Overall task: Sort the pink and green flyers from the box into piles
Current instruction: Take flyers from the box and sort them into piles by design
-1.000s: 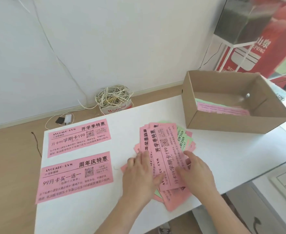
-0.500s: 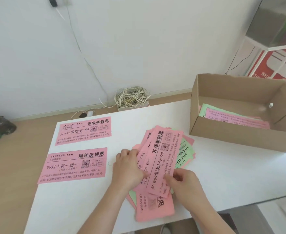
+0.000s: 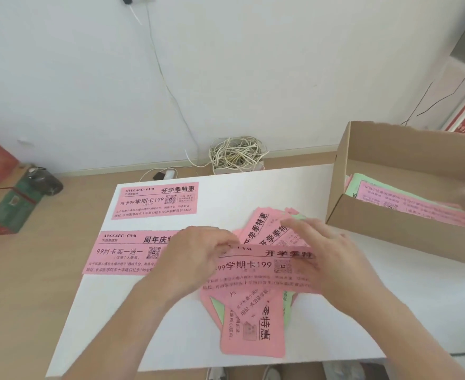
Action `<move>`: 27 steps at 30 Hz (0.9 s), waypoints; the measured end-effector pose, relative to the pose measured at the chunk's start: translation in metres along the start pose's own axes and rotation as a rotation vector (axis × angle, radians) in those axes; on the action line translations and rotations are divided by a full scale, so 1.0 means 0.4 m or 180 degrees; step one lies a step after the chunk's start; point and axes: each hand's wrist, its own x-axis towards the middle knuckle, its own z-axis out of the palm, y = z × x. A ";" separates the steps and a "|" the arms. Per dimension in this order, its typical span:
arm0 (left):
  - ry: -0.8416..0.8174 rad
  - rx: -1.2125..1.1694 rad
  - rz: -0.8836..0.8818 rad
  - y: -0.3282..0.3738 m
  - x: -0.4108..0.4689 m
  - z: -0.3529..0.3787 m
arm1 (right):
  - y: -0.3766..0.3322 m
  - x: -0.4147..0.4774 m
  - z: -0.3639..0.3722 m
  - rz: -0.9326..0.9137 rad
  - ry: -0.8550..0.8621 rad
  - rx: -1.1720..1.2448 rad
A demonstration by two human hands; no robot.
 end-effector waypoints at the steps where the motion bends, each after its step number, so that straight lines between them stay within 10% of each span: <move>1: 0.0034 -0.0267 -0.0220 -0.003 0.000 -0.002 | 0.015 0.007 -0.004 0.0304 -0.0283 0.0366; 7: -0.0017 0.0091 -0.0651 -0.048 -0.016 0.056 | 0.089 -0.004 0.046 0.1336 -0.0652 0.2148; 18: 0.0918 -0.0377 -0.1017 -0.087 -0.032 0.084 | 0.100 -0.016 0.092 0.0919 -0.0231 0.0293; 27: 0.0987 -0.0307 -0.1308 -0.082 -0.093 0.130 | 0.077 0.041 0.134 0.1106 -0.0555 0.0217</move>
